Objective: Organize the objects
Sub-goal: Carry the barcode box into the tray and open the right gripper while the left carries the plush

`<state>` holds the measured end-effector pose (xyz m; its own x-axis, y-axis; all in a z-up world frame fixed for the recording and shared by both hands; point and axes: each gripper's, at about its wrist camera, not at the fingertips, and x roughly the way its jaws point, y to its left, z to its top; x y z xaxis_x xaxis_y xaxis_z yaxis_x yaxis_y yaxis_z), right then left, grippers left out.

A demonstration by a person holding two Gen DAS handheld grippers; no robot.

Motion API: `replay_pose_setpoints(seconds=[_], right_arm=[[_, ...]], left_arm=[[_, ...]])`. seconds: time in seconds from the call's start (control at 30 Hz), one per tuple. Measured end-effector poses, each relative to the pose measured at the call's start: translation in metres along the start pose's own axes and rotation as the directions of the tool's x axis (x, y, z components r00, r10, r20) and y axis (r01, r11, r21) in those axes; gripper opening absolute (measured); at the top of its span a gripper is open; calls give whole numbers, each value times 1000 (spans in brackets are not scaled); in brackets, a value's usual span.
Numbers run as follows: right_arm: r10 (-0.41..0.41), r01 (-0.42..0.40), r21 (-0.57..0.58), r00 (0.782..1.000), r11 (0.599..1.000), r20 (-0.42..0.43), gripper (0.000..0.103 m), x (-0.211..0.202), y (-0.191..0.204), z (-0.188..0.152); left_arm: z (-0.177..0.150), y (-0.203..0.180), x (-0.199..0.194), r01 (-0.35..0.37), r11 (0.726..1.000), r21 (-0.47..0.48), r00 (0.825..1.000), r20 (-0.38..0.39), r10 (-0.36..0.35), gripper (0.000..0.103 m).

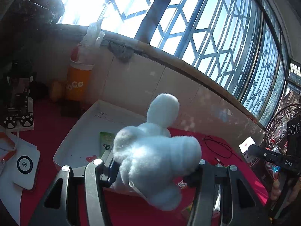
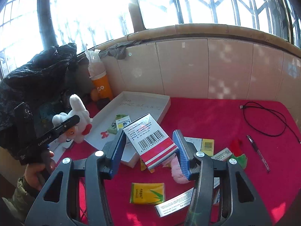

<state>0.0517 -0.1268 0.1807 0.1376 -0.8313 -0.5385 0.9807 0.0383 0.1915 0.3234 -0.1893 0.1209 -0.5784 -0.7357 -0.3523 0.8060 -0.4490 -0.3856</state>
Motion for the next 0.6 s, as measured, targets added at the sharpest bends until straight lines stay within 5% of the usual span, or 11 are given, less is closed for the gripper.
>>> replay_pose_setpoints(seconds=[0.3, 0.6], right_arm=[[86, -81, 49, 991, 995, -101, 51, 64, 19, 30], [62, -30, 122, 961, 992, -270, 51, 184, 22, 42]], left_arm=[[19, 43, 22, -26, 999, -47, 998, -52, 23, 54], [18, 59, 84, -119, 993, -11, 983, -145, 116, 54]])
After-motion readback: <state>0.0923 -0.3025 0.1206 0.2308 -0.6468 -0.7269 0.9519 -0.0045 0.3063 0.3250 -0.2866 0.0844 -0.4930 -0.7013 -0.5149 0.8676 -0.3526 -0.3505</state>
